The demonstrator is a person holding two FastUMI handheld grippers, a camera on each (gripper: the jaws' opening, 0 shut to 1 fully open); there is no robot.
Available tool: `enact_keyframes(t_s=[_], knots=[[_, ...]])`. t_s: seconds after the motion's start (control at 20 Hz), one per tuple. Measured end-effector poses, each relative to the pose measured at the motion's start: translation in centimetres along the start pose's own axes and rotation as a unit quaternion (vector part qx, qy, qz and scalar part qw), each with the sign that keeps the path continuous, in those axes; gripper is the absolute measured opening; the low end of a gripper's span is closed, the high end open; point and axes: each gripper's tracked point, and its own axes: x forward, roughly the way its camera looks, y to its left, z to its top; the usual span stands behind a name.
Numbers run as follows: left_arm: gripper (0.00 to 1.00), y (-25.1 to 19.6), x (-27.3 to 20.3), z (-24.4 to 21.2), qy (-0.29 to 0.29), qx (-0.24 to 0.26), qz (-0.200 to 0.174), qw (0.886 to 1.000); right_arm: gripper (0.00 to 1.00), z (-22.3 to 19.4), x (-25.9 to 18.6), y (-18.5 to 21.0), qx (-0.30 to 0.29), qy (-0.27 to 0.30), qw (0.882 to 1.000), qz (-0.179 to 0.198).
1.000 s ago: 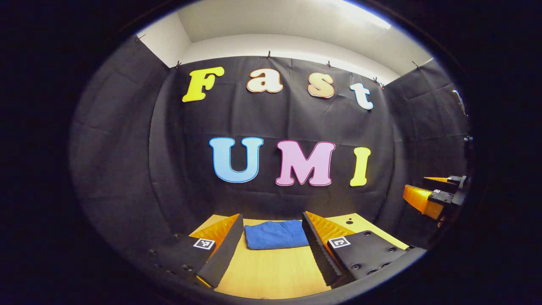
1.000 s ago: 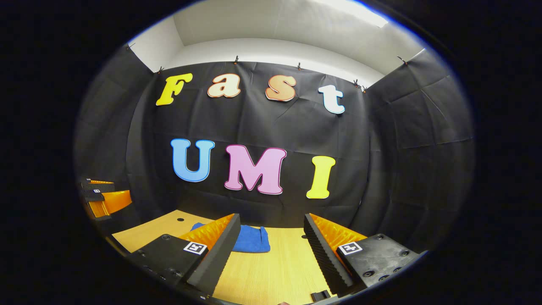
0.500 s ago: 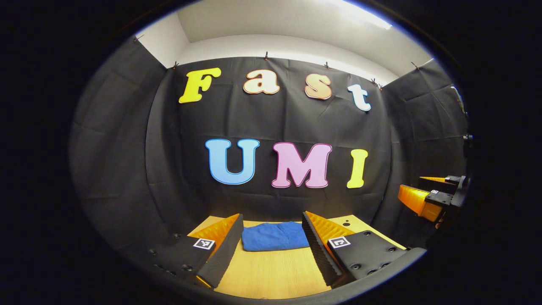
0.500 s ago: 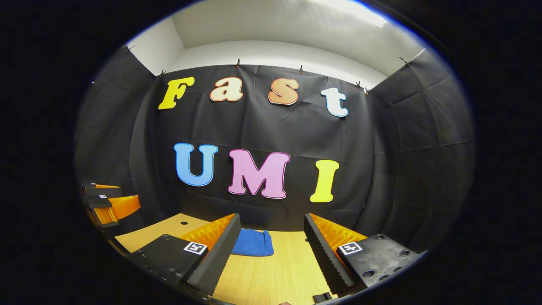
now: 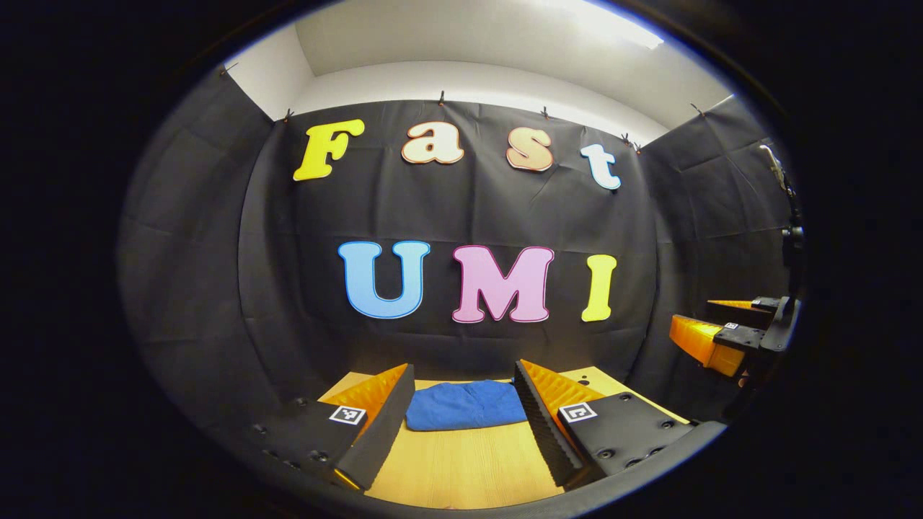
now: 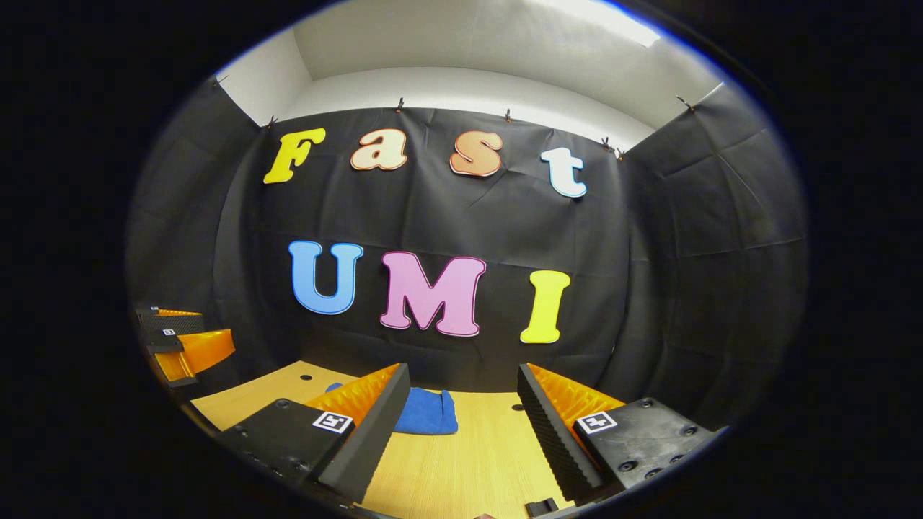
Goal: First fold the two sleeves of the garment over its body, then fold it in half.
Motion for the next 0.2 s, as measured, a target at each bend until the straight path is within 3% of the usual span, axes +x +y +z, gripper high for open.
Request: enact_keyframes(t_s=[0.2], knots=[[0.80,0.17,-0.18,0.14,0.000,0.003,0.003,1.000,0.96,0.09,0.15,0.33,-0.001,-0.001,1.000,0.004]])
